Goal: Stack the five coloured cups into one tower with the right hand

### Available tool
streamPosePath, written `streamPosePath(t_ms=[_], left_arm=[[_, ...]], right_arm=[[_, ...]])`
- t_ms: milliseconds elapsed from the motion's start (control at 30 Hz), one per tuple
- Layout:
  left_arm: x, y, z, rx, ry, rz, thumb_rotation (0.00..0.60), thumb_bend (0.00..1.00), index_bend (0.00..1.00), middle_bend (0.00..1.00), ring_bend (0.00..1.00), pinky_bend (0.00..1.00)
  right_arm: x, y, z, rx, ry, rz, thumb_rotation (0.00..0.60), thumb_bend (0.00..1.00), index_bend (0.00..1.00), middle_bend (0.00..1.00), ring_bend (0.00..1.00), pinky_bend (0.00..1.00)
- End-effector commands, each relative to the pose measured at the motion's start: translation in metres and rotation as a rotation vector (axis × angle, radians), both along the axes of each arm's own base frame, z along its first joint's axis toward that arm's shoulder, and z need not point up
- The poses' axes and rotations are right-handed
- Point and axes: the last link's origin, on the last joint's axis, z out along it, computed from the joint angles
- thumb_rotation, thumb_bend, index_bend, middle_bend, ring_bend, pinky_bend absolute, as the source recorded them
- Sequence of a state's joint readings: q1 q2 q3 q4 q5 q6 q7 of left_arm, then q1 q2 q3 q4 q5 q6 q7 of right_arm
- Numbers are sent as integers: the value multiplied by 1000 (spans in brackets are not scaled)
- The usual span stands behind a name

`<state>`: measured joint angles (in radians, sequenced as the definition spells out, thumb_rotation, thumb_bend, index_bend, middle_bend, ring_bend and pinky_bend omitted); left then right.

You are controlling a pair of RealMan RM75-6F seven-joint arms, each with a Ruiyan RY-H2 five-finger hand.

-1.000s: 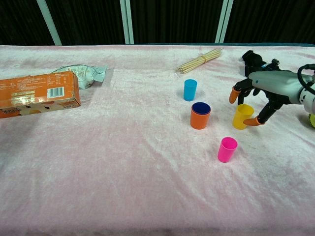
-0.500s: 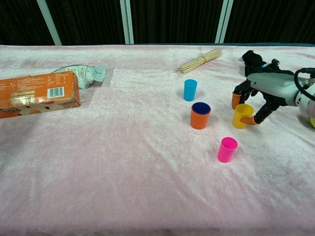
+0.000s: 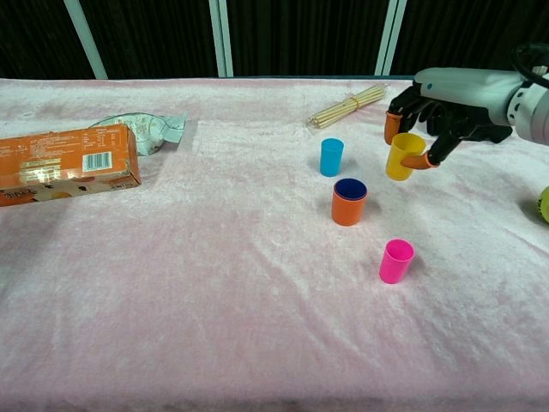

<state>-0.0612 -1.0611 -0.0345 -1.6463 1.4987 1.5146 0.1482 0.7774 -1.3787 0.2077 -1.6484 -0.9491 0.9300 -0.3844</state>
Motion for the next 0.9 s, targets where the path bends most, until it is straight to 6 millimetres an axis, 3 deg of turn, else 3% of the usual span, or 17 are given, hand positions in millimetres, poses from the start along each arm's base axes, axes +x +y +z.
streamPosePath(t_ms=[33, 500, 900], left_arm=[[0, 0, 0, -1, 1, 0, 600, 707, 68, 18, 0, 12], [-1, 1, 1, 1, -2, -2, 600, 708, 68, 19, 0, 12], [-1, 0, 1, 0, -1, -2, 600, 707, 68, 19, 0, 12]], right_arm=[[18, -2, 2, 17, -3, 17, 600, 289, 492, 509, 277, 210], [40, 1, -15, 56, -5, 41, 600, 289, 491, 508, 277, 210], [43, 5, -25, 67, 9, 50, 600, 289, 491, 505, 277, 210]])
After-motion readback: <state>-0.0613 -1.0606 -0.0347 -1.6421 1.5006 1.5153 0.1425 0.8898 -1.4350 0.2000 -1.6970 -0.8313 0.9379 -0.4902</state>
